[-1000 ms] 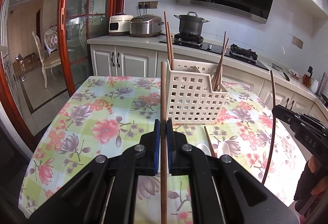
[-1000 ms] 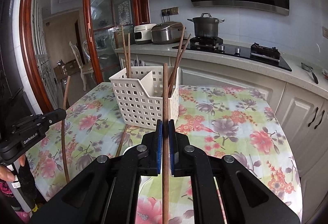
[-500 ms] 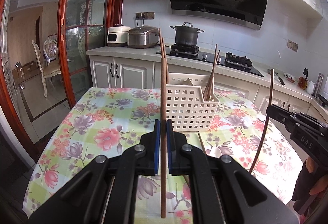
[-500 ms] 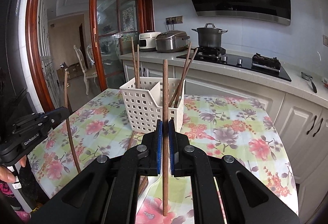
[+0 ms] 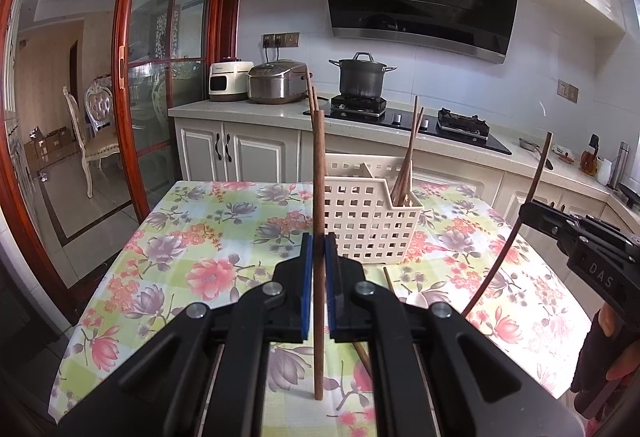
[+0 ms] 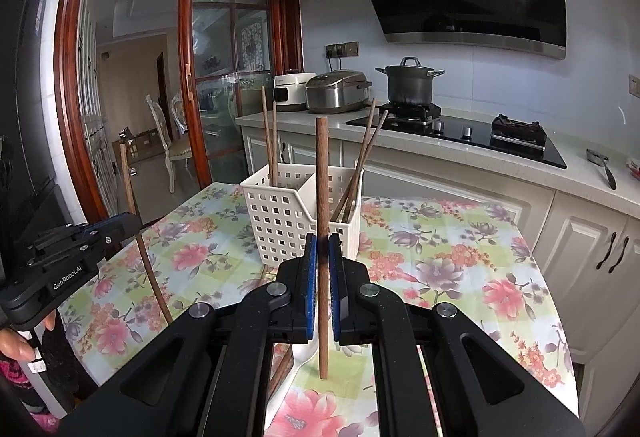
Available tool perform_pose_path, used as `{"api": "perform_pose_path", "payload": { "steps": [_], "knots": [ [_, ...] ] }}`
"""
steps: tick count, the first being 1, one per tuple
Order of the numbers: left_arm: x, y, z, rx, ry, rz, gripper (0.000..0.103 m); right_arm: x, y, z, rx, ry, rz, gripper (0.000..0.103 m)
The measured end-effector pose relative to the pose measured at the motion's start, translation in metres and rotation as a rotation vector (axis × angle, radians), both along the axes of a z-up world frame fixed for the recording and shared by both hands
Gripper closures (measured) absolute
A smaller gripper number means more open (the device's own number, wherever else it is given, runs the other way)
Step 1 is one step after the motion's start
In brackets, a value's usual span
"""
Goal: Organize utensils
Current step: 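Lift both held chopsticks upright and carry them over the white basket, then lower both chopsticks into the white basket and open both tools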
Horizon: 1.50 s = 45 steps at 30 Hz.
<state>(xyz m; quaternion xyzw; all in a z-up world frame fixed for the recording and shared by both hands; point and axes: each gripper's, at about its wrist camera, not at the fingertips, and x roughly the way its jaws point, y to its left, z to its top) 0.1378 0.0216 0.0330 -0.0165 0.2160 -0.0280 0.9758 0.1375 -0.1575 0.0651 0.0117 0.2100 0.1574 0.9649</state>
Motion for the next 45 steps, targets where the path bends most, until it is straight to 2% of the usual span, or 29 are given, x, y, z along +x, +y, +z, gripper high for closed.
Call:
{"api": "perform_pose_path", "payload": {
  "steps": [12,23,33,38,45],
  "knots": [
    [-0.007,-0.004,0.019,0.012,-0.043,-0.010,0.097,-0.004,0.001,0.013,-0.003,-0.037,0.006,0.097],
    [0.012,-0.008,0.041,0.027,-0.052,-0.043,0.097,0.014,0.010,0.038,-0.037,-0.077,0.011,0.097],
    [0.044,-0.018,0.091,0.039,-0.087,-0.080,0.097,0.051,0.010,0.070,-0.013,-0.100,-0.004,0.097],
    [0.067,-0.020,0.120,0.018,-0.090,-0.097,0.097,0.074,0.009,0.090,0.023,-0.104,-0.020,0.097],
    [0.108,-0.022,0.151,0.003,-0.109,-0.074,0.097,0.107,0.016,0.109,0.034,-0.111,-0.043,0.097]
  ]
}}
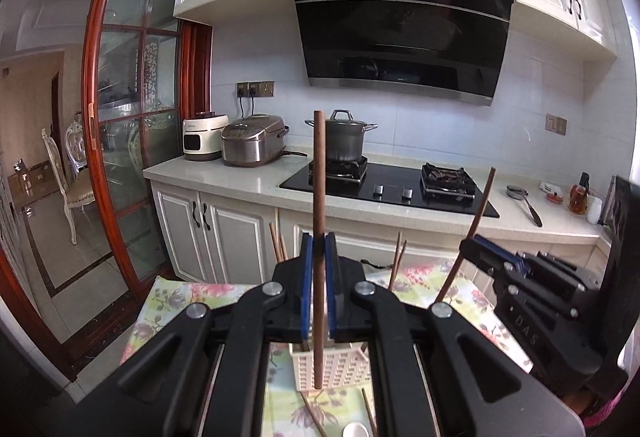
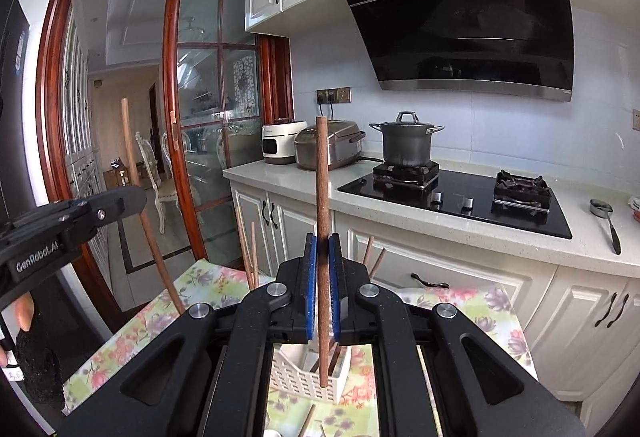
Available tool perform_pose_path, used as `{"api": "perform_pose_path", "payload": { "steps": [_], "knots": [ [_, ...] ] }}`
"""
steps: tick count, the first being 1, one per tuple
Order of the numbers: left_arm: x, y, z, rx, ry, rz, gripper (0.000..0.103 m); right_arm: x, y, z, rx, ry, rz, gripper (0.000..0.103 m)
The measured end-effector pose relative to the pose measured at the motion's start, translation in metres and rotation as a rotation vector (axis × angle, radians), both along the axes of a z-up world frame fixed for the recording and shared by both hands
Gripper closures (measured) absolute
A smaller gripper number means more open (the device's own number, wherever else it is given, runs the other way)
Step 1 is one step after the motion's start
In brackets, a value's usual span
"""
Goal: Organize utensils
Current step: 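Lower both chopsticks into the white basket and open both tools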
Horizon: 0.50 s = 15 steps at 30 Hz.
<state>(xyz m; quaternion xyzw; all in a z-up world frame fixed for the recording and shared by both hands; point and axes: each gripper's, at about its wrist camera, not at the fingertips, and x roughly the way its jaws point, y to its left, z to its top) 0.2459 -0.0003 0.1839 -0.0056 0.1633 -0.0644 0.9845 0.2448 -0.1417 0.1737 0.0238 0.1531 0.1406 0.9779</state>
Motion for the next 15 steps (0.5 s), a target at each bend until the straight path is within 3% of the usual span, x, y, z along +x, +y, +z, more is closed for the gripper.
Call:
{"api": "perform_pose_path", "payload": {
  "steps": [6,10,15],
  "knots": [
    [0.036,-0.002,0.012,-0.003,-0.019,0.030,0.097,0.025,0.008,0.002,0.001,-0.004,-0.010,0.097],
    [0.060,-0.003,0.002,-0.025,0.010,0.026,0.097,0.043,0.011,-0.008,0.028,0.024,0.003,0.097],
    [0.085,-0.007,-0.023,-0.009,0.078,0.007,0.097,0.066,0.019,-0.031,0.037,0.126,0.050,0.097]
  ]
}}
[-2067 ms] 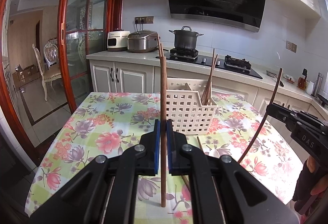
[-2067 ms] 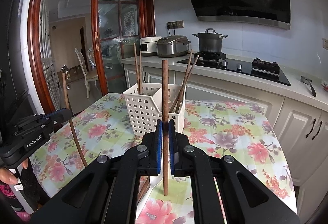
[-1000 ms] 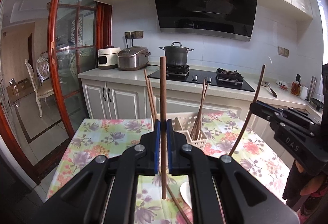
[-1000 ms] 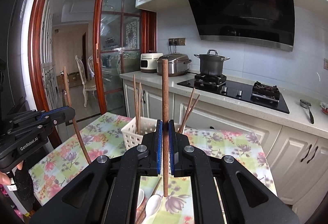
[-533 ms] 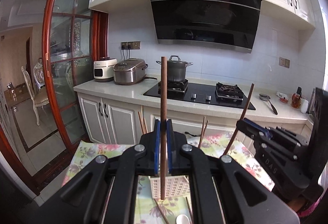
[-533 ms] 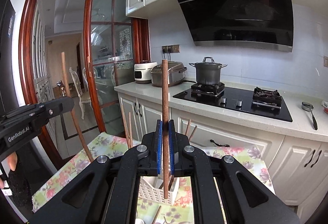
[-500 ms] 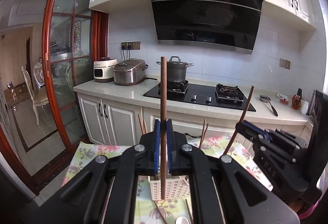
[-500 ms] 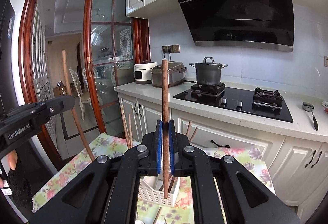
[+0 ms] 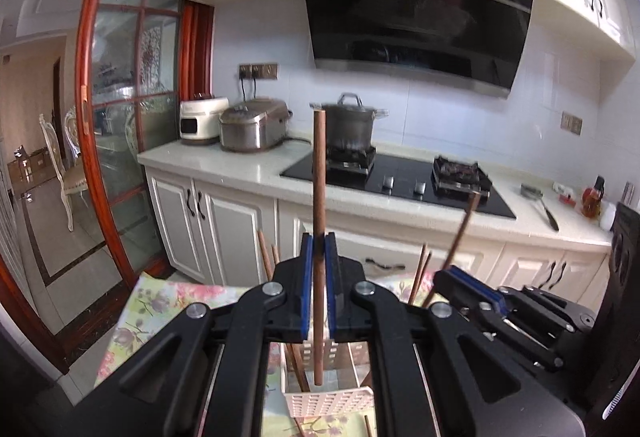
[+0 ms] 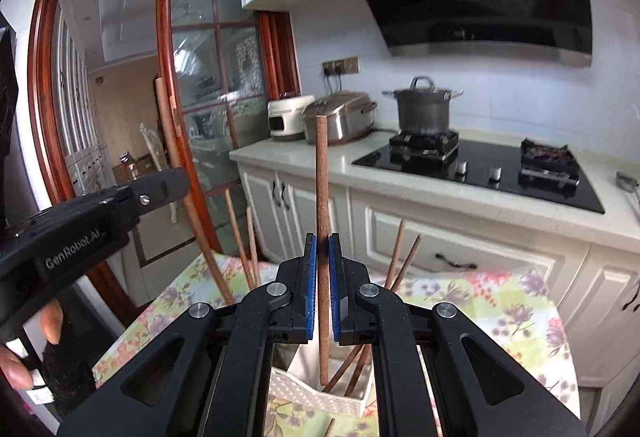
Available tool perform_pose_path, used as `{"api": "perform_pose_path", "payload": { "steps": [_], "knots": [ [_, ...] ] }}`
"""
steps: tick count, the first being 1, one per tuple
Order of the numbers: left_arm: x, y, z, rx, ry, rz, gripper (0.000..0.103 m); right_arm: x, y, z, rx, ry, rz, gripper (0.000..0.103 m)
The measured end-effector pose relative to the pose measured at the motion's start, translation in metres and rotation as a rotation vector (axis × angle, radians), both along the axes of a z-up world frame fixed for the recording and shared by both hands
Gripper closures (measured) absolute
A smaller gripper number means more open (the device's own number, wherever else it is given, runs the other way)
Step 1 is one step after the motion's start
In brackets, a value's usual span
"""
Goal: Organize utensils
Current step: 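Lower both chopsticks into the white basket and open both tools, then move both open tools down to the white spoons on the table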
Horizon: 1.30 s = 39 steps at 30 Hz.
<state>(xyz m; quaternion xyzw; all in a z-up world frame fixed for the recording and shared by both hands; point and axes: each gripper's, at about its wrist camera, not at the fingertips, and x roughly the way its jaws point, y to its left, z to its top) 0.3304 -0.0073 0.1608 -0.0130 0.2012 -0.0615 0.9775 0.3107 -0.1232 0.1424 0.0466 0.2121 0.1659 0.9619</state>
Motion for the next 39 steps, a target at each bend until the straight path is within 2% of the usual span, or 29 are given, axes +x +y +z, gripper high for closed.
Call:
{"api": "perform_pose_path", "payload": {
  "steps": [4,7,9,11,14,19,21,23,27,32,39],
  "knots": [
    [0.015,0.000,-0.023,0.006,0.076,-0.016,0.097,0.013,0.009,-0.016,-0.029,0.065,-0.003,0.096],
    [0.024,0.005,-0.039,0.006,0.105,0.011,0.097,0.020,0.013,-0.027,-0.031,0.096,0.000,0.096],
    [0.027,0.011,-0.045,-0.004,0.117,0.025,0.092,0.025,0.014,-0.033,-0.035,0.110,0.001,0.092],
    [0.027,0.017,-0.049,-0.015,0.118,0.036,0.080,0.028,0.012,-0.037,-0.036,0.118,-0.012,0.088],
    [0.023,0.025,-0.051,-0.020,0.107,0.059,0.073,0.029,0.007,-0.041,-0.021,0.121,-0.018,0.071],
    [0.006,0.034,-0.051,-0.011,0.071,0.086,0.060,0.017,-0.003,-0.043,-0.020,0.104,-0.025,0.071],
    [-0.007,0.035,-0.052,0.005,0.049,0.099,0.050,0.007,-0.007,-0.044,-0.025,0.090,-0.025,0.071],
    [-0.020,0.037,-0.055,0.014,0.027,0.115,0.036,-0.004,-0.013,-0.046,-0.017,0.085,-0.020,0.071],
    [-0.045,0.041,-0.069,0.019,0.016,0.126,0.027,-0.025,-0.021,-0.056,-0.015,0.081,-0.022,0.071],
    [-0.071,0.045,-0.089,0.021,0.019,0.147,0.012,-0.045,-0.029,-0.078,-0.005,0.102,-0.034,0.071],
    [-0.093,0.048,-0.131,0.014,0.093,0.163,0.009,-0.063,-0.038,-0.119,0.038,0.185,-0.049,0.070]
  ]
}}
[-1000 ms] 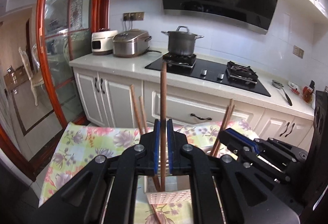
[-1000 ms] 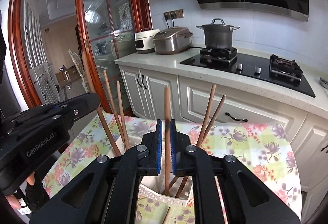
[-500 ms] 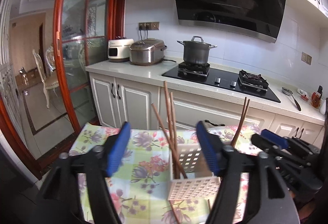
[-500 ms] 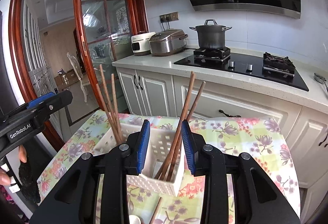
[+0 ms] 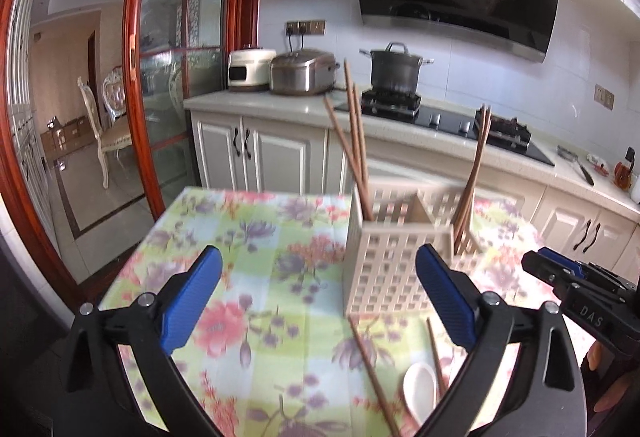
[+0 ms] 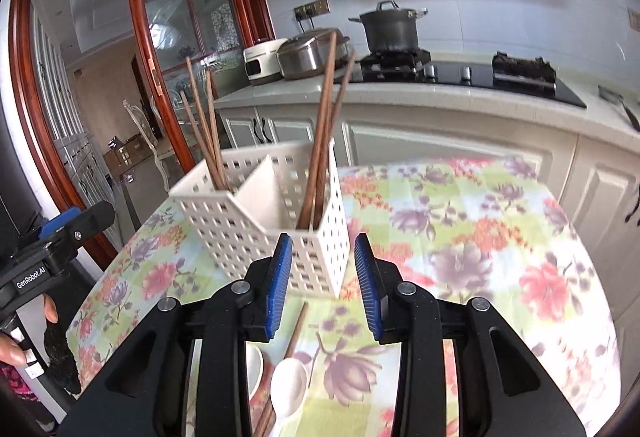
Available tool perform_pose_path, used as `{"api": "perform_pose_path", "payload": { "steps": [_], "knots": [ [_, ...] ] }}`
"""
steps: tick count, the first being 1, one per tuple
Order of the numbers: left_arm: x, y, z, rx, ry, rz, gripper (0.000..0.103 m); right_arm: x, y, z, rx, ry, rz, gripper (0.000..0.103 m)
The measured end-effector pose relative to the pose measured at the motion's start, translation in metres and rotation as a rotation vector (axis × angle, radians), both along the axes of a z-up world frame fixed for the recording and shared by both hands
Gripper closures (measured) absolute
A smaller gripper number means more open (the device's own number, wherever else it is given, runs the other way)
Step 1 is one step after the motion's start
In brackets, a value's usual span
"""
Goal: Organize utensils
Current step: 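Move both open tools down to the white spoons on the table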
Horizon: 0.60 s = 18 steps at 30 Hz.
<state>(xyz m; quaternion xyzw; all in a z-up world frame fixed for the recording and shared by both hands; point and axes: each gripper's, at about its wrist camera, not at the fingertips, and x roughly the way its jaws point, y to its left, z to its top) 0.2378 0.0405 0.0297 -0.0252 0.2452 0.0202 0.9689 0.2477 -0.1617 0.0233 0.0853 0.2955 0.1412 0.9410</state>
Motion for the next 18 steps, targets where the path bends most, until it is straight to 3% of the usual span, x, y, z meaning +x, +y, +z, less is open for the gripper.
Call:
{"api": "perform_pose_path", "payload": {
  "steps": [11,18],
  "knots": [
    [-0.021,-0.005,-0.061,-0.048,0.105,-0.014,0.009,-0.023,0.006,-0.062,-0.001,0.131,0.015,0.069],
    [-0.026,-0.017,-0.091,-0.023,0.166,-0.030,0.010,-0.030,0.019,-0.084,-0.021,0.186,0.053,0.063]
  ]
}}
